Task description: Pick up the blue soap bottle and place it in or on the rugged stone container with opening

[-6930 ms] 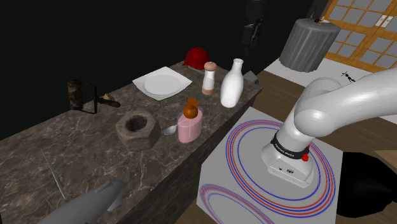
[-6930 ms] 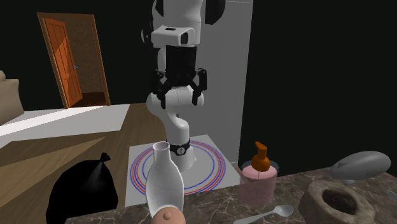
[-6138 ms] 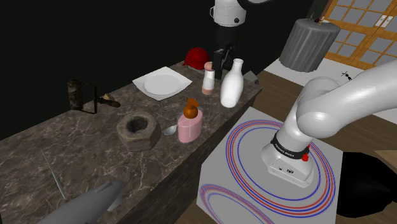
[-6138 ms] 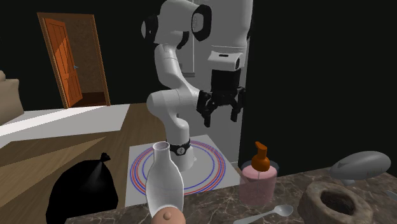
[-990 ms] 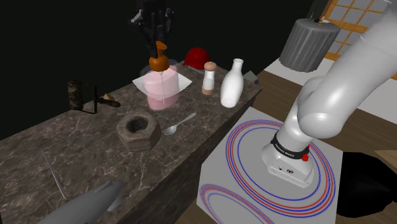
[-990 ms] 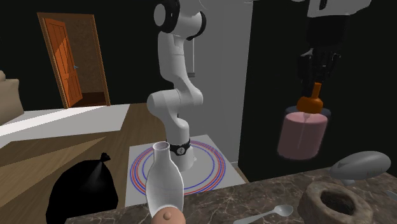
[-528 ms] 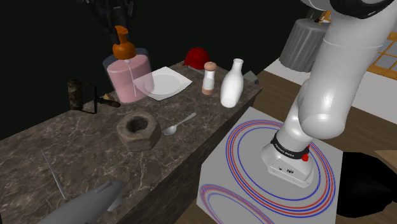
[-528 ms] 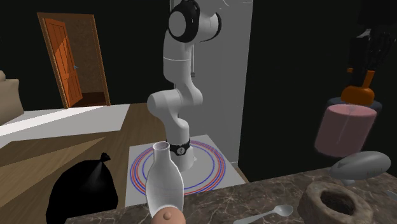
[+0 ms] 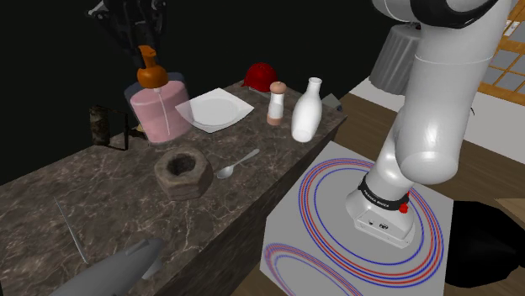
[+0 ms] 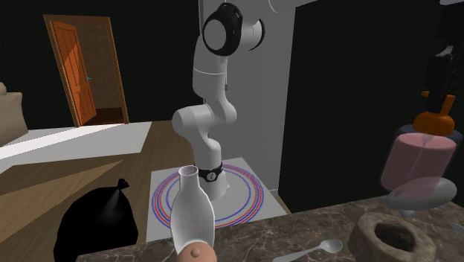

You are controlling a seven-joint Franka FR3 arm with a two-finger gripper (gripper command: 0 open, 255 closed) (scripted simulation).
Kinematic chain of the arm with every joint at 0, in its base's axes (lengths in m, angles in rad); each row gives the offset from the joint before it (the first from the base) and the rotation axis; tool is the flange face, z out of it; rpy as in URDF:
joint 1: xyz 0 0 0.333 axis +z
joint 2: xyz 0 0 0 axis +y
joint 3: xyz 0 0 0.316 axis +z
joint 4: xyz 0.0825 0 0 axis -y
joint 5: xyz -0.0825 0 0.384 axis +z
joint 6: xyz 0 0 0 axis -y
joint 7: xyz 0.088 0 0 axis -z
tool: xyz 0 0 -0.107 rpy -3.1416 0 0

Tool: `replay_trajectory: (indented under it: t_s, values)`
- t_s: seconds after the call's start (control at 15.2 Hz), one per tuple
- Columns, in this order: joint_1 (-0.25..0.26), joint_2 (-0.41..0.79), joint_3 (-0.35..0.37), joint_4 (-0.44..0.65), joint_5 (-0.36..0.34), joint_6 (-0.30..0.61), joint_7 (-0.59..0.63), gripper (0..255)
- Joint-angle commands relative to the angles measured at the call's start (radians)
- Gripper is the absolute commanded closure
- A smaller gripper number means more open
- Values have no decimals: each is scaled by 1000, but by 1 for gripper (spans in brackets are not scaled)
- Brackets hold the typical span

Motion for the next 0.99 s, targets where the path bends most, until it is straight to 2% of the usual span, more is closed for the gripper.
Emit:
replay_trajectory:
  t_s: [0.0,0.92]
  values:
    - [-9,-19,-1,-54,8,38,-4,255]
    - [-35,-71,-7,-314,31,249,-11,255]
